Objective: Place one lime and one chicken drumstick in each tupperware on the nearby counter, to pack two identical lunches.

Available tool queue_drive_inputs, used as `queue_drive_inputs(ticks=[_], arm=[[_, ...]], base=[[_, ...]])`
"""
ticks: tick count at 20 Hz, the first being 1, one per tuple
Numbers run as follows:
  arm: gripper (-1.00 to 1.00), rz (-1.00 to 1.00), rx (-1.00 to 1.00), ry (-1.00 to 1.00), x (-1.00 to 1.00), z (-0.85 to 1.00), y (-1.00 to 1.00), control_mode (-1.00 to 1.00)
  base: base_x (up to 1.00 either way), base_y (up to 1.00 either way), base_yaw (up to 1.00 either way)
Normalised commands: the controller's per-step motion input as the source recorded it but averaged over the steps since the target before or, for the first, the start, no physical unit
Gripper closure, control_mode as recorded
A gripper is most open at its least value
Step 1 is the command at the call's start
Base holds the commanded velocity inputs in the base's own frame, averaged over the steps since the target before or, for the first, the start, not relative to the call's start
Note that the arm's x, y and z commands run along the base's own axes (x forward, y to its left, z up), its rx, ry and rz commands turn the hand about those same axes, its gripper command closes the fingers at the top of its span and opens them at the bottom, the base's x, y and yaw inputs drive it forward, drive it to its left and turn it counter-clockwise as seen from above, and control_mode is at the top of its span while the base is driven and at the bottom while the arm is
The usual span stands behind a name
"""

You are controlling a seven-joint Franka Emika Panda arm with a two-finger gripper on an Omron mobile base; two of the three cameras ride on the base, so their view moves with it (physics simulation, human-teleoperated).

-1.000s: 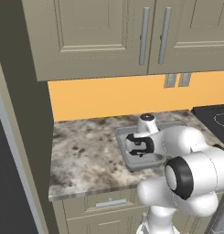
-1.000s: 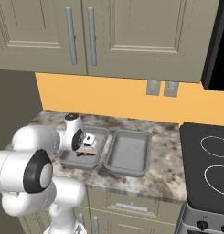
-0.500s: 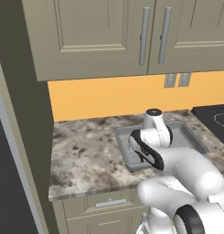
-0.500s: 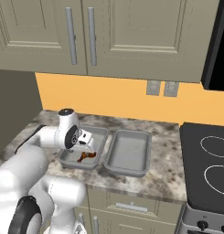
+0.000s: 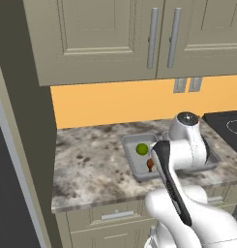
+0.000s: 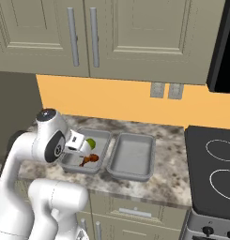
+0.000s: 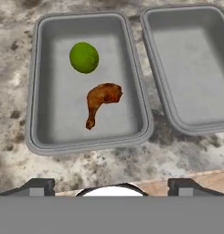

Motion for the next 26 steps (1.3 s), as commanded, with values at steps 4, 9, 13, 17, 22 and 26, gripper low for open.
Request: queue_drive_inputs(ticks=[4,9,13,17,22,26], arm=[[-1.00,0.00,0.00,-0.36,-0.80,0.81,-0.11,-1.00],[-1.00,0.00,0.00,-0.32,-0.60,0.57,-0.04,-1.00],[-1.00,0.03,0.00,-0.09,-0.23,-0.02,0.02,-1.00],[-1.00,0.00,0.00,0.00,0.00,0.00,0.00,1.00],[-1.00,0.00,0.00,0.00,0.00,0.00,0.00,1.00],[-1.00,0.00,0.00,0.00,0.00,0.00,0.00,1.00]], base=[[0.00,0.00,0.00],[0.00,0.00,0.00],[0.00,0.00,0.00],[-0.64,0.24,0.12],[-1.00,0.18,0.18],[-1.00,0.05,0.15]])
